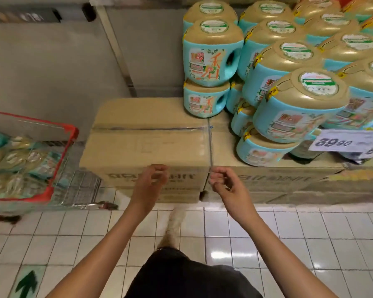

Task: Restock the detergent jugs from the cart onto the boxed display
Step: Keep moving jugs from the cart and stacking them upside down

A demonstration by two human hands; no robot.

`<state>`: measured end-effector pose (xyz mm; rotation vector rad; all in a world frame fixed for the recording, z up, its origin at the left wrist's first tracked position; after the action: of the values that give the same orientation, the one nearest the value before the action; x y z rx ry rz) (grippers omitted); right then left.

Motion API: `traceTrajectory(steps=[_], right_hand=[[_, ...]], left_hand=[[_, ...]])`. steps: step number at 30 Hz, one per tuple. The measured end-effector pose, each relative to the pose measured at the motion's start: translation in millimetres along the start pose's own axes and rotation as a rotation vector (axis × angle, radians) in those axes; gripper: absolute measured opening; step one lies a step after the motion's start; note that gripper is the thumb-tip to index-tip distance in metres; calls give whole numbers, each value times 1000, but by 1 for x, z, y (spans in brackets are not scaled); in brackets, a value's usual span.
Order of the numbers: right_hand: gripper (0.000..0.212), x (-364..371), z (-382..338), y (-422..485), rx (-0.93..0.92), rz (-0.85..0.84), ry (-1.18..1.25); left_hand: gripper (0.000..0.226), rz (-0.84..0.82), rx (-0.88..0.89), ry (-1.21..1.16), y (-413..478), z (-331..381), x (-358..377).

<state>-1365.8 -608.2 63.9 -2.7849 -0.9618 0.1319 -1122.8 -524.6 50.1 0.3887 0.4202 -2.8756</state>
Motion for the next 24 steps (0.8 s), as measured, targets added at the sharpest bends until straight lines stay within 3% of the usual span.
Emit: traceTrajectory(steps=[5, 11, 19, 24], right_hand=[[45, 35, 12, -55, 29, -179, -48], [33, 111, 22, -83, 67, -383, -95], [31, 269, 30, -99, 103, -680, -167], [36, 389, 28, -103, 104, -862, -290]], left_hand=[[12, 122, 9, -133, -104, -17, -3], [13, 270, -77, -160, -219, -58, -35], [32, 527, -218, -270, -375, -142, -100], [26, 718, -280, -364, -467, -188, -161]])
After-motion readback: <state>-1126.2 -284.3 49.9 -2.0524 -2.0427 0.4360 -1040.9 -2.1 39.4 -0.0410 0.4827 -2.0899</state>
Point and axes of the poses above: each hand's wrist, its own y-axis towards the middle knuckle, its own x-axis out of the palm, z = x × y, the point moved 4 cm from there along y, towards the middle knuckle, and after that the axes turned 14 degrees about -z, right-handed, at the moved point
